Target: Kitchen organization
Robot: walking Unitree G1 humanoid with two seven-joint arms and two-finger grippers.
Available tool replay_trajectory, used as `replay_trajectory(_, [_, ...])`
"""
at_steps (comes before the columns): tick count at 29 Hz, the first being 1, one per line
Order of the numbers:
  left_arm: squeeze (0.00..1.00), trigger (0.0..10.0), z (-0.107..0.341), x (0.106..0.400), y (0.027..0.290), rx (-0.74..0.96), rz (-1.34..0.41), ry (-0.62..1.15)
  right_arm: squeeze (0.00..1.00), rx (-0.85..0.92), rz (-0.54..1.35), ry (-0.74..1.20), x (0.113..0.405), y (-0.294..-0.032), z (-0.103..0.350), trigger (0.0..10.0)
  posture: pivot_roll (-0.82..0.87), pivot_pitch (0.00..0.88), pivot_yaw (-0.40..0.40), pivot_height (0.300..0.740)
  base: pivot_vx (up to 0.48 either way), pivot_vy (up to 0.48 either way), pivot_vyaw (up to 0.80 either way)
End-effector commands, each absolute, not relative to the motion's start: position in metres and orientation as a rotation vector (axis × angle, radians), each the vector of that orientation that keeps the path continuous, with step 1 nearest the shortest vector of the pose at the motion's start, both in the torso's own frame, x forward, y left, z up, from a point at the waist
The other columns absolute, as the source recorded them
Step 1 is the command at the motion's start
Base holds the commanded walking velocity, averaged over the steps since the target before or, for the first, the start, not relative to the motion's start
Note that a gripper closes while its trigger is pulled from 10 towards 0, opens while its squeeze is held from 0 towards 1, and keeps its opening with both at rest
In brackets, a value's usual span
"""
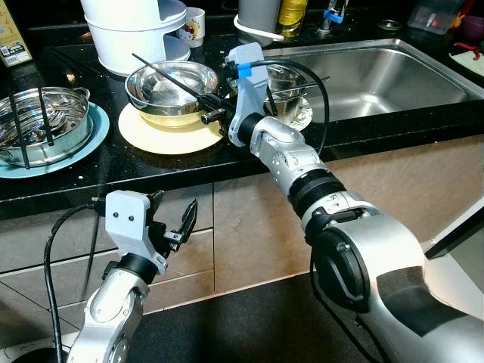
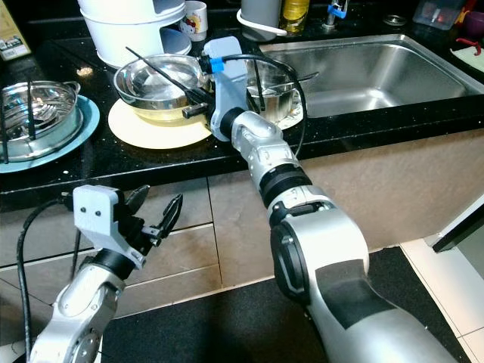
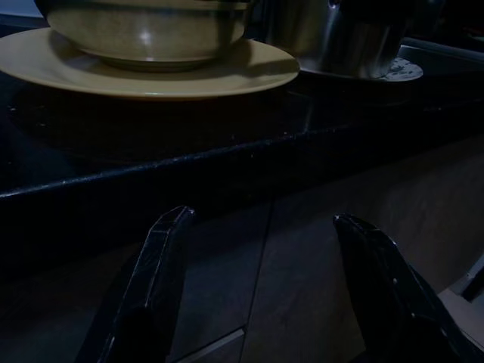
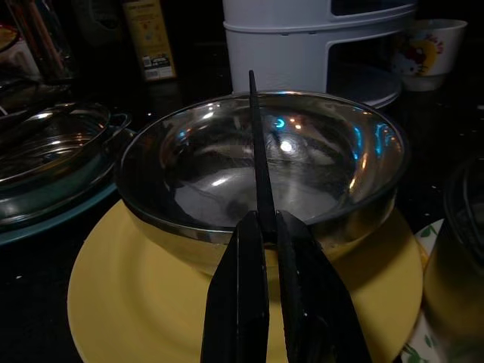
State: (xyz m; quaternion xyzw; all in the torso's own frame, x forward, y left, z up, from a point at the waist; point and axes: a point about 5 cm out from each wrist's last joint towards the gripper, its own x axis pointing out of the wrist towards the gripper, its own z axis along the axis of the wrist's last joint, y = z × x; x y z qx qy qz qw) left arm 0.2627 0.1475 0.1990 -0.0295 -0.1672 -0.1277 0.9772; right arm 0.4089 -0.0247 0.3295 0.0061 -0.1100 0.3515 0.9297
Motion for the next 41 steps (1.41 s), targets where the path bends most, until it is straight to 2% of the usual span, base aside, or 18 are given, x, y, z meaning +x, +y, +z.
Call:
replay_trajectory(1, [0.00,10.0,0.196,0.263,0.150,-0.062,-0.248,-0.321,0.00,0.039,0.720,-0.233,0.408,-0.023,0.336,0.0,-0.03,0.218,-0.015,0.740,0.000,0.000,0.00])
replay_trajectory(6, [0.00,10.0,0.196,0.263,0.150,-0.065,-0.251,-0.321,0.00,0.085,0.714,-0.262,0.408,-0.026,0.344,0.0,-0.03,0.221,-0.012,0.740,0.000,0.000,0.00])
replay_trajectory(12, [0.00,10.0,0.196,0.263,0.149,-0.065,-0.254,-0.322,0.00,0.292,0.764,-0.362,0.405,-0.032,0.366,0.0,-0.03,0.214,-0.012,0.740,0.000,0.000,0.00])
replay_trajectory(13, [0.00,10.0,0.196,0.263,0.148,-0.066,-0.257,-0.323,0.00,0.412,0.820,-0.419,0.402,-0.036,0.377,0.0,-0.03,0.211,-0.012,0.740,0.000,0.000,0.00])
replay_trajectory(17, [0.00,10.0,0.196,0.263,0.147,-0.071,-0.263,-0.325,0.00,0.591,0.949,-0.517,0.395,-0.046,0.391,0.0,-0.04,0.204,-0.009,0.740,0.000,0.000,0.00])
replay_trajectory(24, [0.00,10.0,0.196,0.264,0.145,-0.076,-0.274,-0.328,0.00,0.722,1.033,-0.603,0.389,-0.063,0.399,0.0,-0.04,0.201,-0.008,0.740,0.000,0.000,0.00])
replay_trajectory(25, [0.00,10.0,0.196,0.265,0.143,-0.080,-0.282,-0.330,0.00,0.780,1.093,-0.641,0.382,-0.072,0.398,0.0,-0.05,0.199,-0.006,0.740,0.000,0.000,0.00])
replay_trajectory(28, [0.00,10.0,0.196,0.265,0.142,-0.081,-0.285,-0.330,0.00,0.795,1.117,-0.651,0.379,-0.075,0.396,0.0,-0.05,0.199,-0.009,0.740,0.000,0.000,0.00])
replay_trajectory(32, [0.00,10.0,0.197,0.265,0.143,-0.083,-0.290,-0.332,0.00,0.799,1.251,-0.641,0.357,-0.084,0.380,0.0,-0.05,0.197,-0.009,0.740,0.000,0.000,0.00])
replay_trajectory(34, [0.00,10.0,0.194,0.265,0.148,-0.064,-0.282,-0.325,0.00,0.711,1.376,-0.517,0.333,-0.092,0.343,0.0,-0.05,0.198,-0.011,0.740,0.000,0.000,0.00])
replay_trajectory(40, [0.00,10.0,0.188,0.265,0.157,-0.045,-0.264,-0.306,0.00,0.644,1.538,-0.310,0.290,-0.108,0.297,0.0,-0.06,0.204,-0.006,0.740,0.000,0.000,0.00])
replay_trajectory(41, [0.00,10.0,0.188,0.265,0.157,-0.045,-0.264,-0.306,0.00,0.644,1.538,-0.310,0.290,-0.108,0.297,0.0,-0.06,0.204,-0.006,0.740,0.000,0.000,0.00])
